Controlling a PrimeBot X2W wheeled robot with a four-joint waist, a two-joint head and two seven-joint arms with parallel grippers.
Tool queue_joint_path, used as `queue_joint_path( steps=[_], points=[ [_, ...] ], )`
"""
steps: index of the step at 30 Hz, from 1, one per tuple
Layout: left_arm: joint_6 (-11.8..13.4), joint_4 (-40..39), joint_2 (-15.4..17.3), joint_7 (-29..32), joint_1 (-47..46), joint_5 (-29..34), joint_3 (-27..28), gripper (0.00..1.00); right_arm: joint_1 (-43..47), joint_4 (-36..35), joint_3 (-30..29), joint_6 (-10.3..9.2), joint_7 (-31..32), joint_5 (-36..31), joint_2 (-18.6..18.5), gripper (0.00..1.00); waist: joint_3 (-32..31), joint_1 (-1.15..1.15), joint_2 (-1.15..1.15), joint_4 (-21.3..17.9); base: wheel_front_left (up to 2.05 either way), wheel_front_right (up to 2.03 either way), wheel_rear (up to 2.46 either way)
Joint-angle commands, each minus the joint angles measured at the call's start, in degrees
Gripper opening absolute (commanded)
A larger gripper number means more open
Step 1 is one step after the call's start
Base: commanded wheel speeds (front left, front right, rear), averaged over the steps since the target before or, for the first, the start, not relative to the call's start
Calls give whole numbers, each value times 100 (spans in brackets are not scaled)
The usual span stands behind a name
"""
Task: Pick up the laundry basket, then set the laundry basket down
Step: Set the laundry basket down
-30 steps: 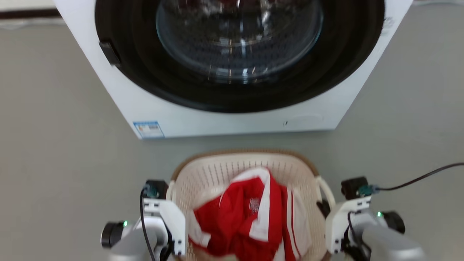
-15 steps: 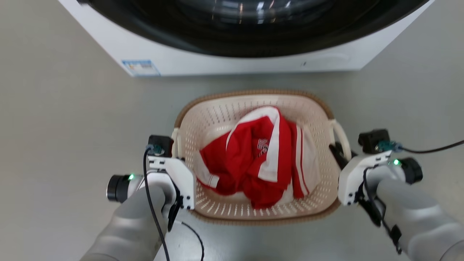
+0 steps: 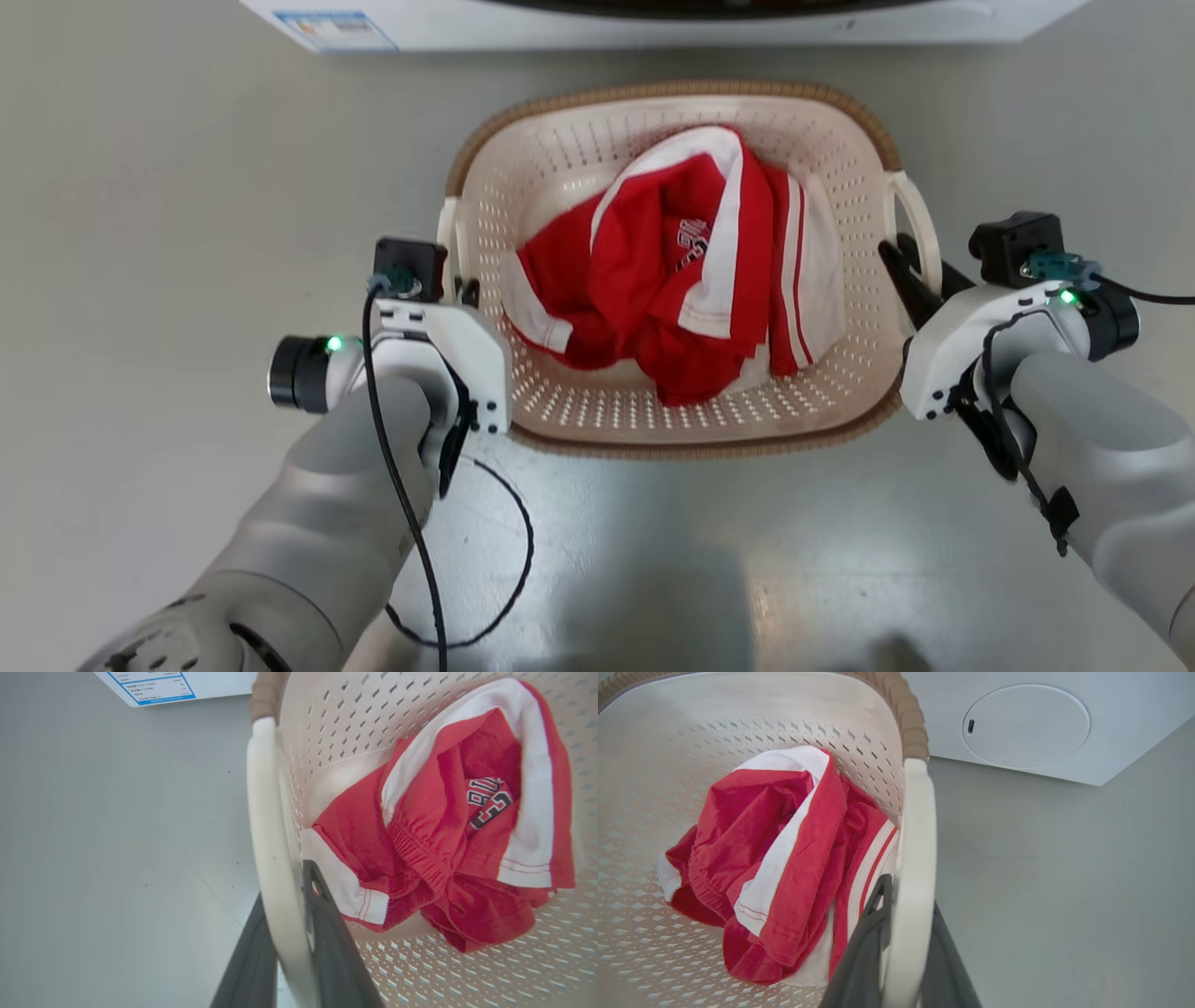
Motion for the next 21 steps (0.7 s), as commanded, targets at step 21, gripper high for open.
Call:
queue_joint_path(
  steps=[21],
  points=[
    [-63,67,77,-294,-498,94,3,0,407,-467,-1155,96,-129,-1210,57,0,769,0,0,-77,0,0,0]
  ],
)
